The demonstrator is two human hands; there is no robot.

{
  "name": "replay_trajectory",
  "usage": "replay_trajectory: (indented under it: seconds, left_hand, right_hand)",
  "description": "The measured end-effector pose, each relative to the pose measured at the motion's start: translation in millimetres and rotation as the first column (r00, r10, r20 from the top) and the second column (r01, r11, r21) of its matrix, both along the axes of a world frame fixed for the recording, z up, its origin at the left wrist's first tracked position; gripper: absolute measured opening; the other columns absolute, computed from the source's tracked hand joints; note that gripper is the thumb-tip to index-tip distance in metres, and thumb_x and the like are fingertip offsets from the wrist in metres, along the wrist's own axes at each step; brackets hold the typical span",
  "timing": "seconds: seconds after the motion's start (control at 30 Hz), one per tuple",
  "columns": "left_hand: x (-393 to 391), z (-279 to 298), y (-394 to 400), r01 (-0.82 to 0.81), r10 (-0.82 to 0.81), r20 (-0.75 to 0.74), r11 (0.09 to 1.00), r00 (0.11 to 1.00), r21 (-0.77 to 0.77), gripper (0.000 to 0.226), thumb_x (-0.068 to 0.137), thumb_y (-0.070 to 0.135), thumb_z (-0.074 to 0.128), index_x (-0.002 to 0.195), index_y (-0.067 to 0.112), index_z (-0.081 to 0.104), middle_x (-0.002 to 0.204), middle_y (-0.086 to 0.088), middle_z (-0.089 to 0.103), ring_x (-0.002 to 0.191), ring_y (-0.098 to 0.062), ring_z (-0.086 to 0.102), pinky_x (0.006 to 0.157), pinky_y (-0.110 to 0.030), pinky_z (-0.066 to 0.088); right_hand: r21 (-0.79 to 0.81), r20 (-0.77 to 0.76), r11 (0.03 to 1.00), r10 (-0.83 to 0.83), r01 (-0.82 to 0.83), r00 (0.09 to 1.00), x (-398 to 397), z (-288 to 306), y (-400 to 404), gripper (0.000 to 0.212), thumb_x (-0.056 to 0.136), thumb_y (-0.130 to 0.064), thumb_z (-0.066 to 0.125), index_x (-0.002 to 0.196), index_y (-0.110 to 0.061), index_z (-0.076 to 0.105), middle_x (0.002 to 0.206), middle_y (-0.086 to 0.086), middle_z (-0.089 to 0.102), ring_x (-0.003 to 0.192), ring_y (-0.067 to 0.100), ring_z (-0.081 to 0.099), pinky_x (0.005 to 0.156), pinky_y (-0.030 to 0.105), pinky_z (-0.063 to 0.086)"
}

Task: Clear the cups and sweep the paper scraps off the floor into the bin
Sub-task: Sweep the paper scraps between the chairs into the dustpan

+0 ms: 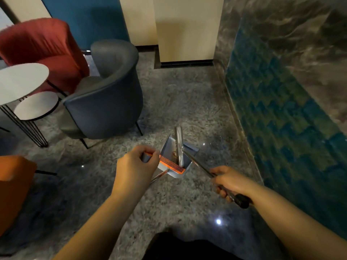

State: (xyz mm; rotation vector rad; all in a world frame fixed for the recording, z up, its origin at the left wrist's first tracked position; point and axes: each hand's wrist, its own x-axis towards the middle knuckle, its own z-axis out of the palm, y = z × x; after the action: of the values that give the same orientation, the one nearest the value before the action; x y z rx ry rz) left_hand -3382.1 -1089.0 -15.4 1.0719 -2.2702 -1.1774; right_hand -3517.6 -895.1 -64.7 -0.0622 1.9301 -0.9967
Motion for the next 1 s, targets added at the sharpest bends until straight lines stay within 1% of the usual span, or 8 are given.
replay_trajectory:
  seconds: [0.13, 0.2, 0.33, 0.43, 0.63, 0.8, 0.93, 1.0]
  left_hand:
    - [-80, -4, -52, -0.013, 0.013, -0.01, 1.0, 1.0, 0.014, 0.012, 0.085, 0.027, 0.071, 0.074, 0.028, 0.067, 0.069, 0.02, 0.064, 0.071, 0.003, 0.059, 0.056, -0.01, 0.041]
    - [-122, -7, -81, -0.009, 0.009, -0.011, 1.0, 1.0, 0.024, 0.013, 0.085, 0.028, 0.07, 0.073, 0.029, 0.066, 0.067, 0.018, 0.064, 0.066, -0.001, 0.06, 0.055, -0.013, 0.042]
    - [-214, -6, -142, 0.015, -0.014, -0.015, 0.998, 1.0, 0.053, 0.014, 0.086, 0.028, 0.07, 0.073, 0.028, 0.067, 0.065, 0.011, 0.064, 0.059, -0.01, 0.059, 0.057, -0.031, 0.051]
    - [-280, -2, -181, 0.04, -0.039, -0.007, 0.997, 0.999, 0.061, 0.013, 0.087, 0.028, 0.069, 0.074, 0.029, 0.068, 0.069, 0.014, 0.065, 0.066, -0.005, 0.061, 0.059, -0.027, 0.051]
    - [-403, 3, -243, 0.059, -0.059, 0.005, 0.997, 0.998, 0.052, 0.011, 0.088, 0.026, 0.07, 0.077, 0.027, 0.068, 0.071, 0.011, 0.066, 0.075, 0.006, 0.059, 0.061, -0.015, 0.045]
    - [-509, -8, -295, 0.018, -0.018, -0.014, 1.0, 1.0, 0.018, 0.012, 0.087, 0.024, 0.071, 0.076, 0.024, 0.068, 0.064, 0.009, 0.064, 0.065, 0.002, 0.06, 0.053, -0.012, 0.045]
    - [-597, -14, -334, -0.062, 0.063, -0.013, 0.997, 0.998, 0.044, 0.016, 0.088, 0.024, 0.071, 0.073, 0.025, 0.065, 0.061, 0.006, 0.062, 0.06, 0.003, 0.058, 0.052, -0.01, 0.043]
    - [-635, -13, -353, -0.106, 0.107, 0.002, 0.993, 0.994, 0.054, 0.016, 0.088, 0.027, 0.071, 0.073, 0.027, 0.065, 0.06, 0.008, 0.062, 0.057, 0.002, 0.057, 0.049, -0.012, 0.042]
  right_hand:
    - [-0.003, 0.005, 1.0, 0.006, -0.006, 1.0, -84, -9, -48, 0.037, 0.093, -0.001, 0.049, 0.126, -0.017, 0.048, 0.059, 0.011, 0.05, 0.041, 0.014, 0.044, 0.035, 0.019, 0.033]
    - [-0.009, 0.024, 1.0, -0.008, 0.009, 1.0, -129, -12, -75, 0.034, 0.093, -0.002, 0.05, 0.121, -0.02, 0.048, 0.061, 0.011, 0.052, 0.042, 0.014, 0.045, 0.036, 0.02, 0.034]
    - [-0.01, 0.054, 1.0, -0.027, 0.028, 0.998, -215, -13, -132, 0.026, 0.095, -0.003, 0.047, 0.116, -0.019, 0.048, 0.062, 0.012, 0.05, 0.041, 0.013, 0.043, 0.036, 0.019, 0.033]
    - [-0.005, 0.057, 0.999, -0.046, 0.046, 0.997, -276, -11, -170, 0.03, 0.095, -0.004, 0.048, 0.119, -0.021, 0.046, 0.063, 0.012, 0.051, 0.041, 0.014, 0.044, 0.037, 0.02, 0.033]
    - [-0.008, 0.051, 0.997, -0.073, 0.074, 0.996, -394, -8, -235, 0.027, 0.094, -0.004, 0.051, 0.116, -0.019, 0.047, 0.058, 0.011, 0.051, 0.038, 0.014, 0.044, 0.036, 0.019, 0.032]
    - [-0.022, 0.015, 1.0, -0.012, 0.012, 1.0, -507, -11, -293, 0.021, 0.093, 0.002, 0.046, 0.094, -0.018, 0.051, 0.057, 0.011, 0.047, 0.042, 0.016, 0.041, 0.034, 0.018, 0.032]
    - [-0.009, 0.023, 0.999, 0.051, -0.051, 0.998, -607, -16, -339, 0.022, 0.094, -0.001, 0.047, 0.089, -0.022, 0.051, 0.057, 0.01, 0.047, 0.039, 0.013, 0.042, 0.034, 0.017, 0.033]
    - [0.006, 0.033, 0.994, 0.105, -0.105, 0.994, -653, -15, -364, 0.02, 0.095, -0.003, 0.047, 0.093, -0.023, 0.05, 0.055, 0.009, 0.047, 0.037, 0.013, 0.043, 0.035, 0.018, 0.033]
